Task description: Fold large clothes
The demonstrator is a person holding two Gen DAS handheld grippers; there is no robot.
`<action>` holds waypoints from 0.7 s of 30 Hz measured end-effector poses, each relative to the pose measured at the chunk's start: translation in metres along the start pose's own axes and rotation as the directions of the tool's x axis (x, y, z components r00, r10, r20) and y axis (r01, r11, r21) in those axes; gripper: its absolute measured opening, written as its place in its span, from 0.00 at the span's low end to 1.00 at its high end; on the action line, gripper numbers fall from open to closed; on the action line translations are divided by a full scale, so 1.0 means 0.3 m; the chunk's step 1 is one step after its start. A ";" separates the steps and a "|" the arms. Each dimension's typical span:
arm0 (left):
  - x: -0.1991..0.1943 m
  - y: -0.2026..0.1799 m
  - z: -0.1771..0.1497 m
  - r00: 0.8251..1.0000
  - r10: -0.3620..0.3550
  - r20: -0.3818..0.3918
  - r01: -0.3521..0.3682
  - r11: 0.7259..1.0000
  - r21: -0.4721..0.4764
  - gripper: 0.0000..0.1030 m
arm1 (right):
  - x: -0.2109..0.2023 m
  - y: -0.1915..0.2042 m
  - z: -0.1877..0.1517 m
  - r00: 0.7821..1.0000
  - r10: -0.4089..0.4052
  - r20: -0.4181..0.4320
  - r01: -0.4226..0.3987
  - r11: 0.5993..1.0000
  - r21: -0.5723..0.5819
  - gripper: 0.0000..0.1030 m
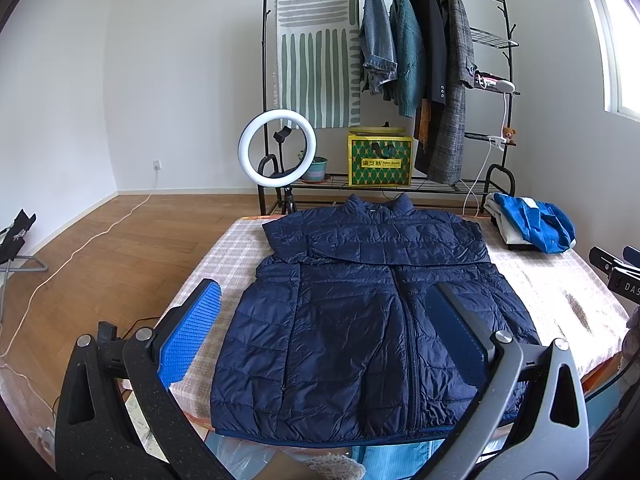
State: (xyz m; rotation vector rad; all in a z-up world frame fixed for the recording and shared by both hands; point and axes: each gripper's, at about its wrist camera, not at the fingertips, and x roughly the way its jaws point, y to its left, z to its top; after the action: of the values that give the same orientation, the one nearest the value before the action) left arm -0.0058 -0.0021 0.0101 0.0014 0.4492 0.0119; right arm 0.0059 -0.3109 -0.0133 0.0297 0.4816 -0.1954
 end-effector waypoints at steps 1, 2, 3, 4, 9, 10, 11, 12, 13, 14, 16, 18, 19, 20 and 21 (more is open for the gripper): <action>0.001 0.000 0.000 1.000 0.000 -0.002 0.000 1.000 -0.001 1.00 | -0.001 0.000 -0.001 1.000 0.000 0.000 0.000 1.000 0.000 1.00; 0.003 -0.002 -0.003 1.000 0.000 -0.004 0.000 1.000 0.000 1.00 | 0.000 0.001 -0.001 1.000 -0.001 0.000 0.001 1.000 -0.001 1.00; 0.007 -0.003 -0.006 1.000 -0.001 -0.008 0.001 1.000 -0.001 1.00 | 0.000 0.001 -0.001 1.000 -0.001 0.000 0.001 1.000 0.000 1.00; 0.010 -0.004 -0.007 1.000 -0.003 -0.011 0.003 1.000 -0.003 1.00 | 0.000 0.000 -0.002 1.000 0.000 0.000 0.000 1.000 0.001 1.00; 0.039 -0.001 -0.026 1.000 0.003 -0.012 -0.004 1.000 -0.005 1.00 | 0.002 0.001 -0.005 1.000 -0.003 -0.003 0.003 1.000 0.006 1.00; 0.056 0.002 -0.033 1.000 0.006 -0.014 -0.007 1.000 -0.009 1.00 | 0.006 0.002 -0.007 1.000 -0.003 -0.008 0.004 1.000 0.010 1.00; 0.077 0.006 -0.043 1.000 0.005 -0.018 -0.006 1.000 -0.017 1.00 | 0.009 0.002 -0.009 1.000 -0.003 -0.011 0.003 1.000 0.014 1.00; 0.099 0.012 -0.054 1.000 -0.009 -0.017 0.008 1.000 -0.028 1.00 | 0.011 0.002 -0.010 1.000 -0.001 -0.014 0.001 1.000 0.019 1.00; 0.124 0.028 -0.070 0.998 -0.057 -0.010 0.057 0.997 -0.054 1.00 | 0.014 0.000 -0.012 1.000 0.006 -0.015 -0.006 1.000 0.024 1.00; 0.144 0.032 -0.075 0.996 -0.087 -0.012 0.086 0.994 -0.069 1.00 | 0.018 -0.003 -0.014 1.000 0.016 -0.013 -0.016 0.999 0.028 1.00; 0.195 0.054 -0.088 0.987 -0.159 -0.040 0.153 0.981 -0.122 1.00 | 0.017 -0.002 -0.018 1.000 0.028 0.004 -0.028 0.999 0.027 1.00; 0.245 0.061 -0.087 0.979 -0.186 -0.086 0.171 0.973 -0.153 0.98 | 0.020 -0.007 -0.014 0.999 0.028 0.015 -0.029 0.999 0.017 1.00; 0.269 0.062 -0.084 0.975 -0.196 -0.108 0.176 0.970 -0.165 0.96 | 0.022 -0.005 -0.017 0.999 0.033 0.017 -0.033 0.999 0.013 1.00; 0.287 0.061 -0.078 0.971 -0.204 -0.125 0.181 0.968 -0.175 0.96 | 0.024 -0.007 -0.013 0.999 0.040 0.018 -0.040 0.999 0.012 1.00; 0.301 0.058 -0.067 0.967 -0.215 -0.137 0.189 0.965 -0.183 0.95 | 0.029 -0.009 -0.009 0.999 0.047 0.014 -0.047 0.999 0.015 1.00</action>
State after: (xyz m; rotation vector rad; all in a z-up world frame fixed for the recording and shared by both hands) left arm 0.0666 0.0163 -0.0472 -0.2139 0.6019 -0.1526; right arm 0.0116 -0.3149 -0.0198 0.0545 0.4657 -0.1529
